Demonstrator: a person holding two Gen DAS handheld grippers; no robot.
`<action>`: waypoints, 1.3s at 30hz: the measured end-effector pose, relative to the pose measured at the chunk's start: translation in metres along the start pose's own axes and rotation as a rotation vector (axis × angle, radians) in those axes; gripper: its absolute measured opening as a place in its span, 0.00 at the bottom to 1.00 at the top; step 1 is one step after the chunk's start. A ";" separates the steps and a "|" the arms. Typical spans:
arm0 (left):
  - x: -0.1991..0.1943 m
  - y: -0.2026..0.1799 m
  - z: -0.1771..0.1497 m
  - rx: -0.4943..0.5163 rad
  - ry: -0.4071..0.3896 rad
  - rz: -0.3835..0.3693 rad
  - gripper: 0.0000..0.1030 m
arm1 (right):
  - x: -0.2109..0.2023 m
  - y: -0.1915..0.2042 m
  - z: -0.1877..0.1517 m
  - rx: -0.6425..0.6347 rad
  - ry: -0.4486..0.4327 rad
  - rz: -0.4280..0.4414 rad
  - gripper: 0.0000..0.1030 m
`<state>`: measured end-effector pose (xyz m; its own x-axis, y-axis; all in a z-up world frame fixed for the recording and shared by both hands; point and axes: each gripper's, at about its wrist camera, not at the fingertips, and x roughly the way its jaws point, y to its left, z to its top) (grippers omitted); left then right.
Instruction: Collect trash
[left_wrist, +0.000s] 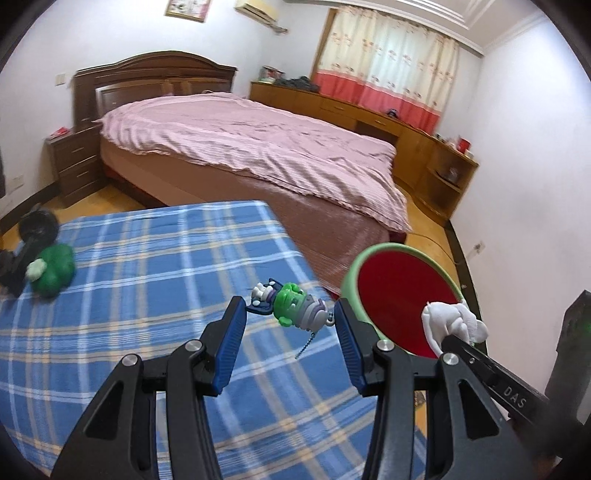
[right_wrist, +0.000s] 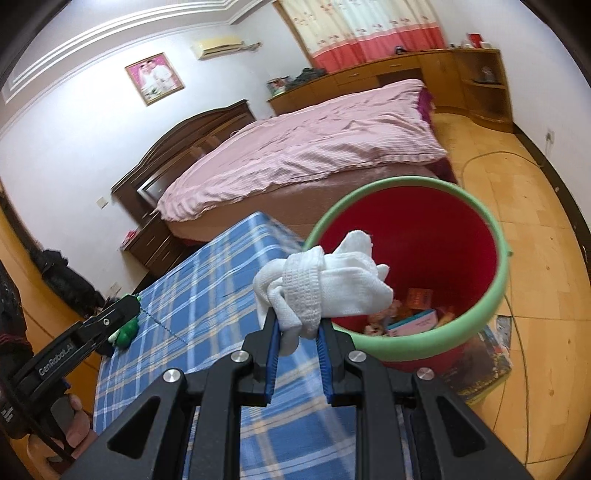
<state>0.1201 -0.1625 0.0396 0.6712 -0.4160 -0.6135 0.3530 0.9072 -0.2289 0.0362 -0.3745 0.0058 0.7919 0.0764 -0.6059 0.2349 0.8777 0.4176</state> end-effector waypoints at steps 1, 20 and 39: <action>0.004 -0.006 0.000 0.010 0.006 -0.006 0.48 | 0.000 -0.006 0.001 0.011 -0.004 -0.006 0.20; 0.101 -0.091 -0.011 0.115 0.165 -0.150 0.48 | 0.013 -0.092 0.016 0.124 -0.005 -0.124 0.22; 0.116 -0.087 -0.015 0.087 0.218 -0.155 0.48 | 0.021 -0.094 0.019 0.107 -0.019 -0.115 0.50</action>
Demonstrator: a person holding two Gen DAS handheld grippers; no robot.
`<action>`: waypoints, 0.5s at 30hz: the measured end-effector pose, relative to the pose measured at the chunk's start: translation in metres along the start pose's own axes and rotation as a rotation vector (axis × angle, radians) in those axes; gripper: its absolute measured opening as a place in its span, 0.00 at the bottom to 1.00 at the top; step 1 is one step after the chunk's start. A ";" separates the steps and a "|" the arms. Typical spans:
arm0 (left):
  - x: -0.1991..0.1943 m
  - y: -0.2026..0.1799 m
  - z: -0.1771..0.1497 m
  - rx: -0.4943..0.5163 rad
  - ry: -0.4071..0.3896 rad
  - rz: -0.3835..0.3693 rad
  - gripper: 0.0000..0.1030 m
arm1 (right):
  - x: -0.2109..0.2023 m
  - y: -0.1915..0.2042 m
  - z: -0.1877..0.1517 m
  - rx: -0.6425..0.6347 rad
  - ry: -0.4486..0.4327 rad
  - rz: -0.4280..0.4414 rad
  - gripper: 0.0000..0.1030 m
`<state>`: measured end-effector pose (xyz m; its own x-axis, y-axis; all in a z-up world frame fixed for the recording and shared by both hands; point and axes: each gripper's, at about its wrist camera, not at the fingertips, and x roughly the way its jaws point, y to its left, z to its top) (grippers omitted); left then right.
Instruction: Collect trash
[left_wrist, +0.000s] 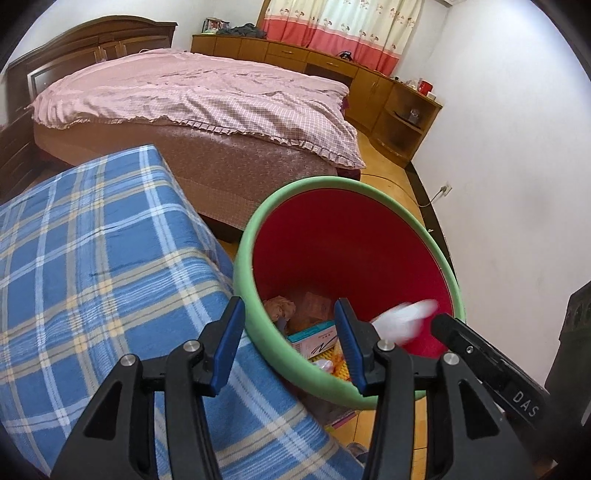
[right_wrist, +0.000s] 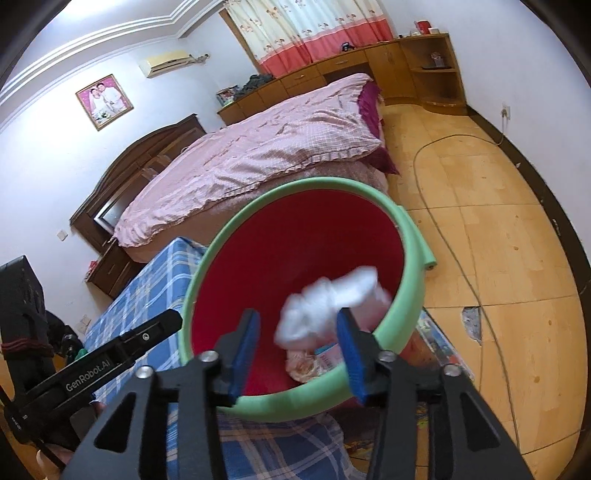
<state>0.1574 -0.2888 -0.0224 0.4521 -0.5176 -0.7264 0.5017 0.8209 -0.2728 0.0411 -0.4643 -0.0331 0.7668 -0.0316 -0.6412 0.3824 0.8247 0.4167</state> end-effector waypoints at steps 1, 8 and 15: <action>-0.001 0.001 0.000 0.000 0.001 0.004 0.48 | -0.001 0.002 0.000 -0.005 0.000 -0.001 0.51; -0.026 0.016 -0.007 -0.012 -0.003 0.049 0.48 | -0.010 0.013 -0.006 -0.013 0.008 0.013 0.53; -0.060 0.037 -0.016 -0.035 -0.032 0.125 0.48 | -0.025 0.033 -0.014 -0.035 -0.002 0.041 0.63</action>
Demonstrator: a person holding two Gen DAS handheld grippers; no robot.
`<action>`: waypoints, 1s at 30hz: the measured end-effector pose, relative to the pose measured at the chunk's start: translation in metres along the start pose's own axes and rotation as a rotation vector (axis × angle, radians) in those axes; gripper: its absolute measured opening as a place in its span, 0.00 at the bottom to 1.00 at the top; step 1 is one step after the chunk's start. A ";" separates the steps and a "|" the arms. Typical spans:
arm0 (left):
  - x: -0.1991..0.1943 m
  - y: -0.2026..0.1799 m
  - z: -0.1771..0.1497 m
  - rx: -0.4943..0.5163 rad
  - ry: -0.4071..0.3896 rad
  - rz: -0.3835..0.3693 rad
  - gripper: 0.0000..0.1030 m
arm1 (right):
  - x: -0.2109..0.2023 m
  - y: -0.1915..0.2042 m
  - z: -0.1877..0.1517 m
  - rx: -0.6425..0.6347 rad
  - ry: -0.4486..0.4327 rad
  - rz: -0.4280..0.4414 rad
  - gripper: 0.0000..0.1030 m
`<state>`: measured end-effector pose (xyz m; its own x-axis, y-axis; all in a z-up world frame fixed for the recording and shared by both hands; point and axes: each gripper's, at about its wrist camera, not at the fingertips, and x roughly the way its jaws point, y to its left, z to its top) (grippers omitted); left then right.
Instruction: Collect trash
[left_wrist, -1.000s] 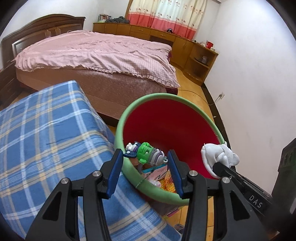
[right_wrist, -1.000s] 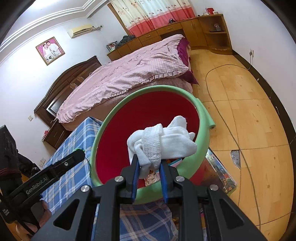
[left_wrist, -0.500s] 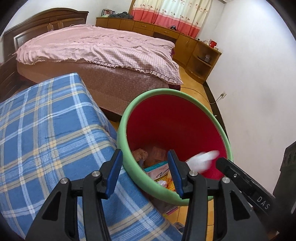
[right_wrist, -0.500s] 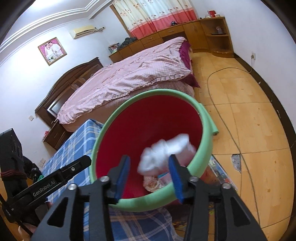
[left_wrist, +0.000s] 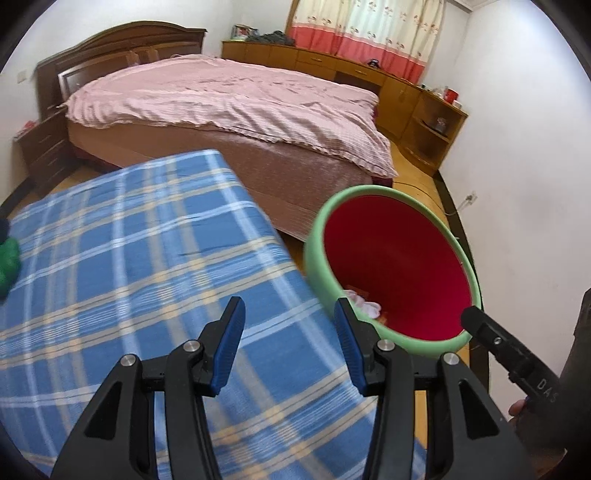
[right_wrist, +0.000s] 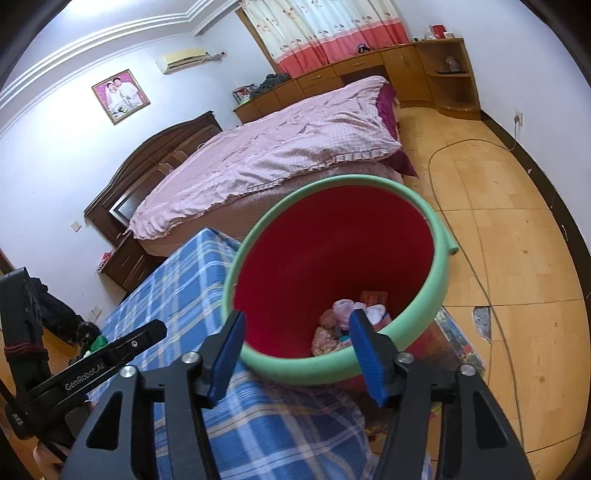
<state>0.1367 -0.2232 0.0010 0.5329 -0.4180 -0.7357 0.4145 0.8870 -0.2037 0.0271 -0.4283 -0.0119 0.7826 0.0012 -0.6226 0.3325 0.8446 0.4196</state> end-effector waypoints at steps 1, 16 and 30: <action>-0.005 0.004 -0.001 -0.003 -0.006 0.009 0.48 | -0.003 0.005 -0.002 -0.009 -0.003 0.004 0.63; -0.077 0.053 -0.034 -0.110 -0.064 0.165 0.53 | -0.039 0.072 -0.034 -0.137 -0.022 0.074 0.84; -0.124 0.069 -0.066 -0.163 -0.127 0.243 0.53 | -0.069 0.102 -0.061 -0.228 -0.063 0.067 0.93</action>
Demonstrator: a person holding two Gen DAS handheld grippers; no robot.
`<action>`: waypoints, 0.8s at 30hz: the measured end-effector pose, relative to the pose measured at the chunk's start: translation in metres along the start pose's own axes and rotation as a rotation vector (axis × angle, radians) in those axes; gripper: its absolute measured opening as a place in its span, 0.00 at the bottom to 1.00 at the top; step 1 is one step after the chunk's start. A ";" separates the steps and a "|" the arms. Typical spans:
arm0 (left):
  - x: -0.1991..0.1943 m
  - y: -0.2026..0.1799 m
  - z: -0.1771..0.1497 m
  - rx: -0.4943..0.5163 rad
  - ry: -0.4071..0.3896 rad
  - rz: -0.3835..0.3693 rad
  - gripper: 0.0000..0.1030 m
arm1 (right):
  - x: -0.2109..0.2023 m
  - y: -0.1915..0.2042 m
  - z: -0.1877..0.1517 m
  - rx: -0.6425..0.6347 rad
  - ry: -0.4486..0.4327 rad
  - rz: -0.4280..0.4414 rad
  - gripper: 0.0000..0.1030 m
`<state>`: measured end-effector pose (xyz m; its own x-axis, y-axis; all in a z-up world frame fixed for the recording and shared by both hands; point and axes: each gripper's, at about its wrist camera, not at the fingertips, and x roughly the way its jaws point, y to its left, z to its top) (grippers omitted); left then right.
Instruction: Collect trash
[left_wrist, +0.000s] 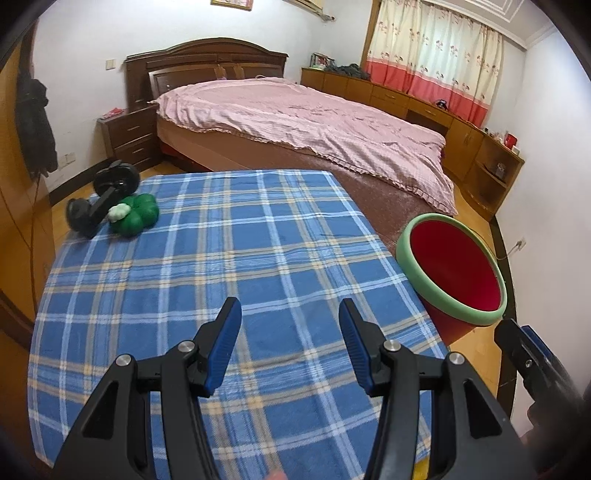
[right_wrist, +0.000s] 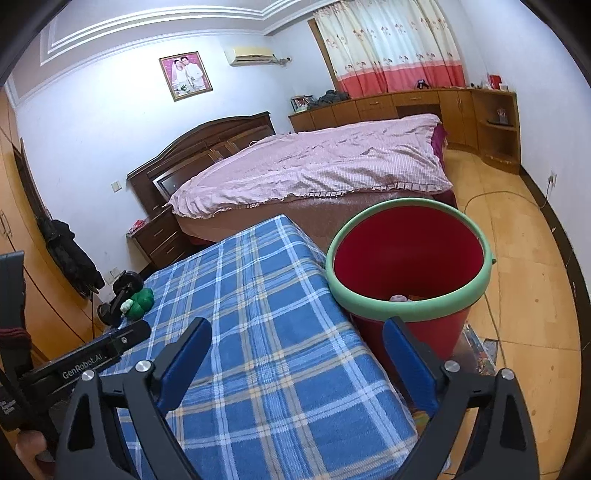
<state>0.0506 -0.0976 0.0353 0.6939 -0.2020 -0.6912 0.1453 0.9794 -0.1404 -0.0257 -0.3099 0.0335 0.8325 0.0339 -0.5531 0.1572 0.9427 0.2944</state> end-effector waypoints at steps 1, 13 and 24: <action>-0.002 0.001 -0.001 -0.003 -0.005 0.008 0.53 | -0.001 0.002 -0.002 -0.007 -0.002 -0.002 0.93; -0.023 0.016 -0.019 -0.021 -0.055 0.078 0.53 | -0.017 0.020 -0.018 -0.054 -0.048 -0.015 0.93; -0.029 0.019 -0.027 -0.028 -0.080 0.098 0.53 | -0.026 0.026 -0.025 -0.061 -0.082 -0.027 0.93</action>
<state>0.0139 -0.0733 0.0334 0.7582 -0.1039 -0.6437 0.0554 0.9939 -0.0951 -0.0566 -0.2782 0.0360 0.8693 -0.0169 -0.4940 0.1496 0.9615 0.2303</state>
